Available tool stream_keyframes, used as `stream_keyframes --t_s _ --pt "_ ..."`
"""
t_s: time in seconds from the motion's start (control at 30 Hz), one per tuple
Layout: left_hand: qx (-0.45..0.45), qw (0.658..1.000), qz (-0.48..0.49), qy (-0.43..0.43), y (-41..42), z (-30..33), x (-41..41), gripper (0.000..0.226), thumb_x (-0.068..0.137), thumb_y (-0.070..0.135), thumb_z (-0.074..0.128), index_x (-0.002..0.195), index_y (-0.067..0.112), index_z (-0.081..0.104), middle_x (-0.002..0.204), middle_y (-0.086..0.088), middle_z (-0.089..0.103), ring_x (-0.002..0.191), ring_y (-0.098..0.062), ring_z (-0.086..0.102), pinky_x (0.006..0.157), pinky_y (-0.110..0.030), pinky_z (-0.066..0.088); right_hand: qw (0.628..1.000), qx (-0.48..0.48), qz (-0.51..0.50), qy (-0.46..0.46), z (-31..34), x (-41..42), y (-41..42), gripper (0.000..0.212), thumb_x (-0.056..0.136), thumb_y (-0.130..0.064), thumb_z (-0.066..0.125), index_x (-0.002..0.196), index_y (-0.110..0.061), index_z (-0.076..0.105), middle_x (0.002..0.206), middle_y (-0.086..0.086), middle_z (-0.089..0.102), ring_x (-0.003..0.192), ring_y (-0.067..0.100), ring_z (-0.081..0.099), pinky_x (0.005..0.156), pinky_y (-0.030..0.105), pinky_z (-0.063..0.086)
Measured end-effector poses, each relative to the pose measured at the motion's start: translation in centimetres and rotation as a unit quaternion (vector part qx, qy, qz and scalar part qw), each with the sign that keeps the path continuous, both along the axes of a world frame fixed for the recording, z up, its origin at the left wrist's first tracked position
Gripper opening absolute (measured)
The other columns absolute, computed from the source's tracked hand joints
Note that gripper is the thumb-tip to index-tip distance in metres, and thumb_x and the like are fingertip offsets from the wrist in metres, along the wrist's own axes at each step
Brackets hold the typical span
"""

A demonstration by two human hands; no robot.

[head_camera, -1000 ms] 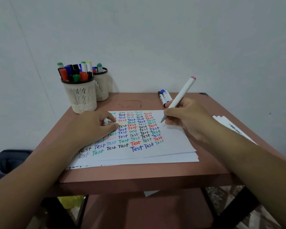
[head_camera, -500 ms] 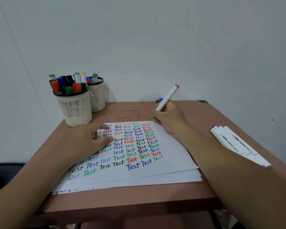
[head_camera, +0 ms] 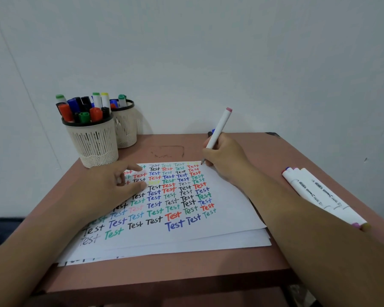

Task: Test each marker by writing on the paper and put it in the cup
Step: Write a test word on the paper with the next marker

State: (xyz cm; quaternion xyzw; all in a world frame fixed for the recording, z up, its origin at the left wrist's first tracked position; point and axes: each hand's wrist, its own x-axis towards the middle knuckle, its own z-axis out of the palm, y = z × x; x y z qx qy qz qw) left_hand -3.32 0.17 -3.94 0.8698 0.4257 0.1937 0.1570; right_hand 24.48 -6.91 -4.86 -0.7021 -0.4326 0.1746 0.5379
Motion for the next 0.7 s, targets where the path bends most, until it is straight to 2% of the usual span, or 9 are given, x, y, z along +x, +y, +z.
stream_keyframes --t_s 0.1,0.23,0.33,0.47,0.6,0.7 --pt "-0.004 1.000 0.000 -0.006 0.08 -0.07 -0.06 0.035 0.084 0.062 0.065 0.116 0.049 0.058 0.085 0.012 0.060 0.074 -0.001 0.057 0.058 -0.019 0.034 1.000 0.017 -0.009 0.022 -0.04 0.23 0.08 0.008 0.089 -0.003 0.064 0.093 -0.011 0.064 0.088 0.011 0.063 0.067 0.019 0.063 0.065 0.030 0.059" --pt "-0.003 1.000 -0.003 -0.009 0.13 -0.11 -0.10 0.033 0.084 0.061 0.066 0.113 0.049 0.058 0.084 0.011 0.060 0.074 -0.002 0.057 0.059 -0.021 0.035 0.999 0.022 -0.016 0.034 -0.25 0.33 0.30 0.009 0.089 -0.005 0.067 0.097 -0.009 0.066 0.091 0.016 0.068 0.066 0.018 0.066 0.075 0.043 0.062" --pt "-0.002 1.000 -0.005 -0.010 0.07 -0.17 -0.03 0.031 0.083 0.061 0.066 0.110 0.049 0.057 0.083 0.011 0.060 0.073 -0.003 0.057 0.058 -0.021 0.035 0.999 0.026 -0.013 0.042 -0.25 0.29 0.33 0.008 0.090 -0.005 0.068 0.098 -0.009 0.067 0.097 0.018 0.069 0.068 0.018 0.067 0.073 0.040 0.063" --pt "-0.002 1.000 -0.002 -0.015 0.32 -0.35 -0.25 0.032 0.082 0.062 0.066 0.110 0.048 0.060 0.082 0.011 0.060 0.074 -0.003 0.058 0.059 -0.023 0.036 0.999 0.016 -0.004 0.028 -0.39 0.18 0.36 0.009 0.091 -0.007 0.069 0.093 -0.015 0.066 0.095 0.011 0.069 0.075 0.019 0.070 0.066 0.025 0.059" --pt "-0.003 1.000 0.000 -0.010 0.11 -0.13 -0.16 0.030 0.084 0.061 0.066 0.110 0.047 0.060 0.081 0.011 0.060 0.071 -0.001 0.056 0.058 -0.021 0.033 0.999 0.020 -0.020 0.015 -0.38 0.26 0.43 0.009 0.091 -0.007 0.066 0.095 -0.015 0.065 0.093 0.008 0.067 0.074 0.019 0.067 0.068 0.028 0.060" --pt "0.000 1.000 -0.001 -0.010 -0.03 -0.01 -0.13 0.030 0.084 0.061 0.065 0.110 0.047 0.061 0.080 0.012 0.058 0.069 0.000 0.054 0.057 -0.020 0.032 0.998 0.033 -0.026 0.041 -0.19 0.34 0.23 0.011 0.090 -0.004 0.066 0.100 -0.009 0.065 0.088 0.007 0.066 0.069 0.017 0.064 0.069 0.033 0.061"
